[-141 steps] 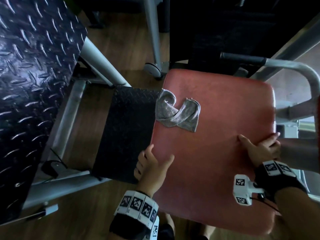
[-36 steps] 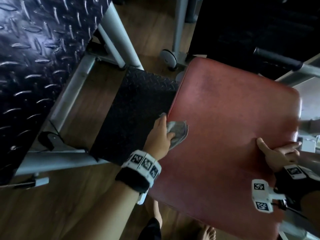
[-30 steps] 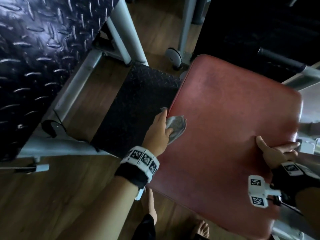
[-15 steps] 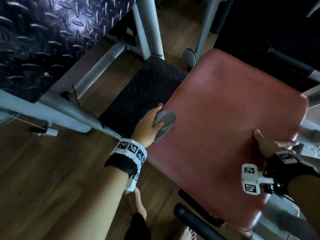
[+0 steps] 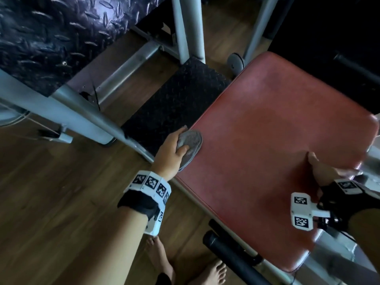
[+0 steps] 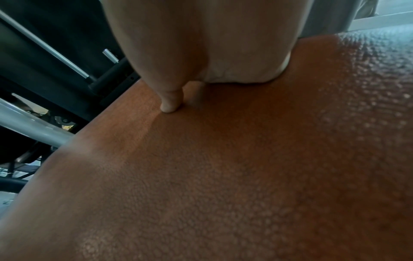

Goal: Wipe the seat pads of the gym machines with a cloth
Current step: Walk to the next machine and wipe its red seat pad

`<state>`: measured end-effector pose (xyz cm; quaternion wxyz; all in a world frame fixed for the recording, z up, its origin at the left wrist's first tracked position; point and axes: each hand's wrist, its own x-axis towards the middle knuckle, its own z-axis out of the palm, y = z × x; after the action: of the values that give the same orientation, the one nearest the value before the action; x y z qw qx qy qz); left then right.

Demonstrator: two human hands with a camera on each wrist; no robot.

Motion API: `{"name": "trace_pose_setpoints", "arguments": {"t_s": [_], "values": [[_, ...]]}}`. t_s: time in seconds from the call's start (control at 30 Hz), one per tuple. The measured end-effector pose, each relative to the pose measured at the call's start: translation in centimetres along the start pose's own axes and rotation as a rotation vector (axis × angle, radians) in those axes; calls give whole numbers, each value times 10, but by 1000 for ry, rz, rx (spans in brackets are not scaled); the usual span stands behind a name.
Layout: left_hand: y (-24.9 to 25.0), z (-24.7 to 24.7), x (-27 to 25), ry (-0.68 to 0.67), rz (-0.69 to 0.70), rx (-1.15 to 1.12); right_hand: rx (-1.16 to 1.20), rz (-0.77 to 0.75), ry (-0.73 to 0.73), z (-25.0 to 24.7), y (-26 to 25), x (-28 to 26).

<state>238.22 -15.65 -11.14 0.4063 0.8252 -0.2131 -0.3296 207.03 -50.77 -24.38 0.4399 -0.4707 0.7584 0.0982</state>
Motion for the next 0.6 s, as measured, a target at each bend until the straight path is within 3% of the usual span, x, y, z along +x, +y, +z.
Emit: {"name": "trace_pose_setpoints", "arguments": {"t_s": [0.1,0.17,0.33,0.43,0.6], "values": [[-9,11,-28,133,-51,-15,-25,10,40,0,4,19],[-14,18,-42,200,-124,-38,-78,15,50,-1,2,5],[-30,53,-58,327,-422,-389,-111,52,33,-5,6,6],[-29,73,-66,357,-546,-488,-63,48,28,-10,9,26],[-16,86,-77,410,-589,-515,-111,18,5,-5,-8,-57]]}}
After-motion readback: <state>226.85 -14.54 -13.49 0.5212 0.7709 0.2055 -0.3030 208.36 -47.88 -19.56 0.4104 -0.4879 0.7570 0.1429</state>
